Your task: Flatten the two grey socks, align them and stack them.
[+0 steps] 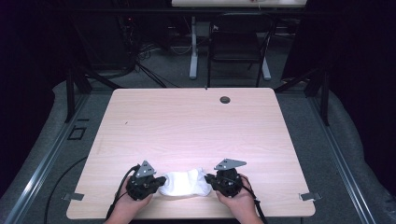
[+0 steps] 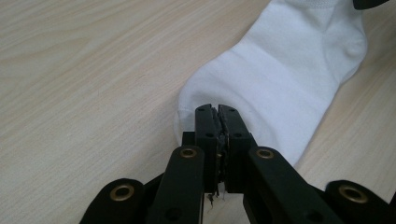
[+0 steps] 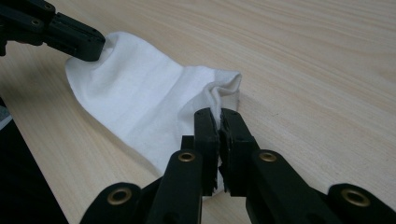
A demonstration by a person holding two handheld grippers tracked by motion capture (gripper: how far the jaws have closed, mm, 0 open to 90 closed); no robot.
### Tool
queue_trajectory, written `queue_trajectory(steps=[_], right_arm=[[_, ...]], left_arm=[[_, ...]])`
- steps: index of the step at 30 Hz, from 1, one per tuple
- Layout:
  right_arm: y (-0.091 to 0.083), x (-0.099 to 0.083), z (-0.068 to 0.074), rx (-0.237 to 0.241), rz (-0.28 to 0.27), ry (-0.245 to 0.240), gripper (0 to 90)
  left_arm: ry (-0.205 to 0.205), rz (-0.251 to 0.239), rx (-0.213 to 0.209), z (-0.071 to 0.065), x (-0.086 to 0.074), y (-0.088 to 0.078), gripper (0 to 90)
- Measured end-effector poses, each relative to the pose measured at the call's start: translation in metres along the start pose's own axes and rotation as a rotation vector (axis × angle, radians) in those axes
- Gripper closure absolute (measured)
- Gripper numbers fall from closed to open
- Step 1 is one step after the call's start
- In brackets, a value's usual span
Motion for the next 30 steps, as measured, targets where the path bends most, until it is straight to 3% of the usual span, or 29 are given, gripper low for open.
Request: queue_trajectory(steps=[8,25,30], right_arm=[[0.003,-0.002,-0.001,-0.007,0.015,-0.008,86.1],[0.01,-0.008,-0.003,-0.017,0.039,-0.013,85.4],[0.011,-0.009,-0.005,-0.021,0.039,-0.008,81.7]], left_arm=[[0.0,-0.005,0.003,0.002,0.001,0.003,87.7],[-0.006,0.032,-0.004,0.003,-0.005,0.01,84.9],[-0.005,0.022,-0.009,0.002,-0.005,0.009,81.4]])
Point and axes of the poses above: each handheld gripper's, and its own axes: y roughly forward along the jaws, x roughly out of its top, z roughly to its left, the point moved 6 cm from there along y, roughly forward along the jaws, and after that the axes turned 14 degrees about -x, right-handed, at the moved point
